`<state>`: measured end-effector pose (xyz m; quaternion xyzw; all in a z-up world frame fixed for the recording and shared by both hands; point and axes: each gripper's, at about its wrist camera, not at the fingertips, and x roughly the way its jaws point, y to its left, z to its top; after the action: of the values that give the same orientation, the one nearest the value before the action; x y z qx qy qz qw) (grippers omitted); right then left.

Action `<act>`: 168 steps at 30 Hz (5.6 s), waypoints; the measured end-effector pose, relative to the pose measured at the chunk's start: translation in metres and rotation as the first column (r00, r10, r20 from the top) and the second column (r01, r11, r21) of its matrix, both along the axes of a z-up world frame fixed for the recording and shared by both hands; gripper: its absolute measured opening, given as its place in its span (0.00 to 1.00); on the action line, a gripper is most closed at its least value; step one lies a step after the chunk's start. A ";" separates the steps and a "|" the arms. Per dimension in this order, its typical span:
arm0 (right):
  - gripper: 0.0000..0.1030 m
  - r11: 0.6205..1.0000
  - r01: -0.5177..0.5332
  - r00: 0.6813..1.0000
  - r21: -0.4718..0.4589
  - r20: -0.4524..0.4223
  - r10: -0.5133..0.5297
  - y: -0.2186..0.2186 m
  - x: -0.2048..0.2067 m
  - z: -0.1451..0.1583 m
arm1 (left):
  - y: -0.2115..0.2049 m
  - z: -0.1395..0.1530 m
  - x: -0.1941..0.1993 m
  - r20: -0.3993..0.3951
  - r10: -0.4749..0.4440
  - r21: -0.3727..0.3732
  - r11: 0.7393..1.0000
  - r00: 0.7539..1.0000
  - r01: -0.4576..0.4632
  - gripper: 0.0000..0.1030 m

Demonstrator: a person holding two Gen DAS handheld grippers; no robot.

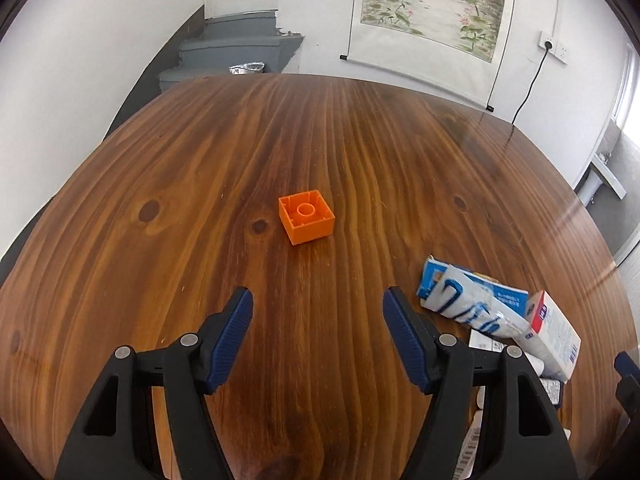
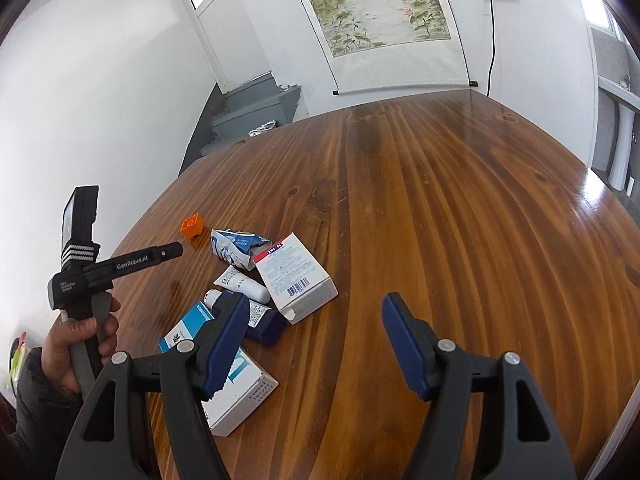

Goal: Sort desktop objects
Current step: 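Move both grippers back toward the remaining items on the table, then grasp the small orange Lego brick with the left gripper, then grasp the white box with red label with the right gripper, then carry the orange brick toward the bowl with the left gripper while the right gripper holds the white box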

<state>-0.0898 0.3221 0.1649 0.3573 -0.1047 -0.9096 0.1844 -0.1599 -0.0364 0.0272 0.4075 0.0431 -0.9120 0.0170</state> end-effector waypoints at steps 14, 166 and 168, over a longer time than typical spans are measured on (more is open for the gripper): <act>0.71 1.000 -0.010 1.000 -0.004 0.006 0.010 -0.005 0.002 -0.005 | -0.014 -0.004 -0.062 0.006 0.084 -0.004 0.996 0.996 -0.084 0.69; 0.50 0.982 0.190 0.982 0.008 -0.027 -0.189 0.069 0.147 0.003 | 0.136 0.023 0.201 -0.155 -0.373 0.151 0.906 0.915 0.395 0.36; 0.50 0.975 0.224 0.973 -0.007 -0.055 -0.224 0.084 0.156 0.010 | 0.146 0.024 0.202 -0.156 -0.391 0.134 0.901 0.907 0.412 0.36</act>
<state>0.0659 0.4064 0.1754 0.3178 -0.1395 -0.9341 0.0835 0.0416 0.1095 0.0515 0.3494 0.0341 -0.9130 -0.2079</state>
